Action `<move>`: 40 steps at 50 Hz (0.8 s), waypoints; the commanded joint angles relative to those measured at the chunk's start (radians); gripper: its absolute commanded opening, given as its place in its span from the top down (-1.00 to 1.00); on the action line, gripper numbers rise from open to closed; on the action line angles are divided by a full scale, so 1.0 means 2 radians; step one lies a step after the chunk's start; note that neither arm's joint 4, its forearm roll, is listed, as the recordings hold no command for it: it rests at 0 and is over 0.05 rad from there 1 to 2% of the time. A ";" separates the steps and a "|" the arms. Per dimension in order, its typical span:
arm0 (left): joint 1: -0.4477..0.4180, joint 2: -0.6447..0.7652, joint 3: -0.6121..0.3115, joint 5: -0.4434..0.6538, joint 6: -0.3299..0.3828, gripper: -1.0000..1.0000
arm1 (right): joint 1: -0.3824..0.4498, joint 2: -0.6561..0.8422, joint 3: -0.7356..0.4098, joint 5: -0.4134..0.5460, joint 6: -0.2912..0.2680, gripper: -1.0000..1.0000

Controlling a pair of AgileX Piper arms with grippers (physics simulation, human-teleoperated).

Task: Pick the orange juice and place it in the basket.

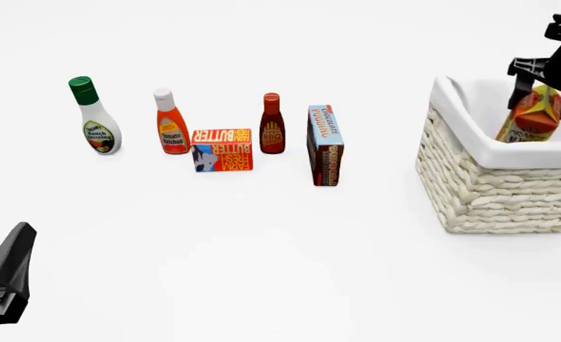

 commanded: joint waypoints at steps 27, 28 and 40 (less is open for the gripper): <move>0.001 -0.002 0.001 0.001 0.000 -1.00 | -0.011 -0.003 -0.001 0.005 -0.006 -1.00; 0.001 -0.002 0.001 0.001 0.001 -1.00 | -0.010 -0.004 0.000 0.005 -0.006 -1.00; 0.001 -0.002 0.001 0.001 0.000 -1.00 | 0.003 -0.012 -0.002 0.005 0.003 -1.00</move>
